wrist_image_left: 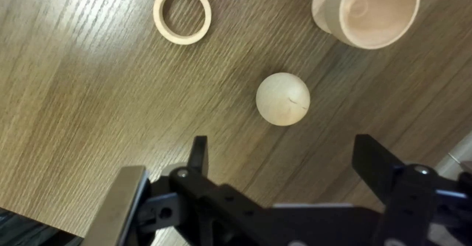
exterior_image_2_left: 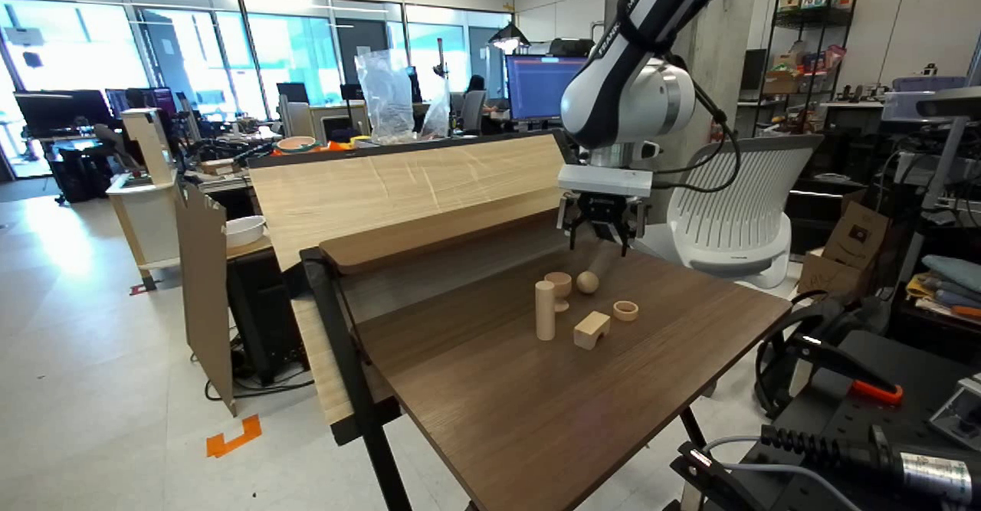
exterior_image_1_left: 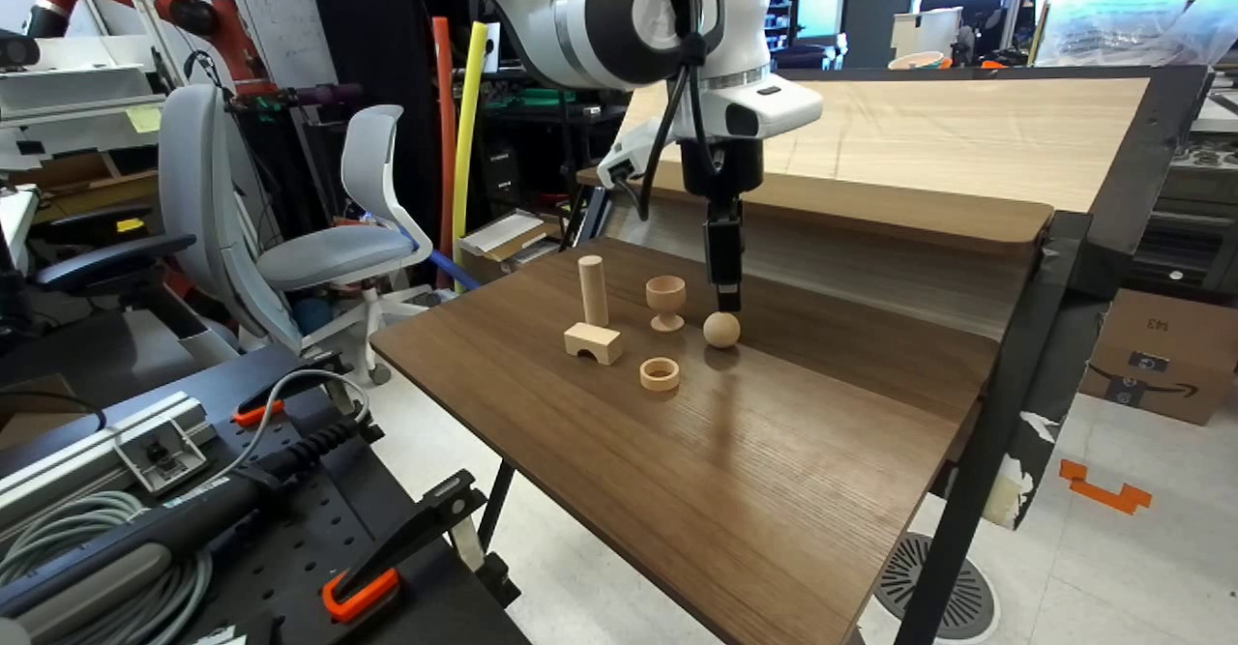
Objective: Place the wooden sphere in the wooden cup
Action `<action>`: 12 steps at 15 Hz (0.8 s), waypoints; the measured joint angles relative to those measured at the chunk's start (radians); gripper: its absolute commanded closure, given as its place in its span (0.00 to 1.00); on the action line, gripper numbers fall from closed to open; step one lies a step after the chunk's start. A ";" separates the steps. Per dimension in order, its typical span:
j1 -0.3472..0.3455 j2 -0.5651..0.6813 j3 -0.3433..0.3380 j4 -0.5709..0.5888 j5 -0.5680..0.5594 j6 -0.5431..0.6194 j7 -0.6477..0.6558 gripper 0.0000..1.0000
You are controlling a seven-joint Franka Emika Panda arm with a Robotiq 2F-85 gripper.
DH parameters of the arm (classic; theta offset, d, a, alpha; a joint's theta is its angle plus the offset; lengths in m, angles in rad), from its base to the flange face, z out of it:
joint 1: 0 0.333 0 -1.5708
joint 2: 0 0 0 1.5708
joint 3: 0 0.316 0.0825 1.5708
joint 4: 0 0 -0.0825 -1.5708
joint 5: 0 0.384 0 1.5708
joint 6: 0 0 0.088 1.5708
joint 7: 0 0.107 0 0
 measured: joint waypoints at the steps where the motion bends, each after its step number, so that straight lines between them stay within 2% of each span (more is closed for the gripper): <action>1: 0.000 0.010 0.001 0.012 0.000 -0.011 0.007 0.00; 12: 0.000 0.117 0.016 0.126 0.020 -0.069 0.017 0.00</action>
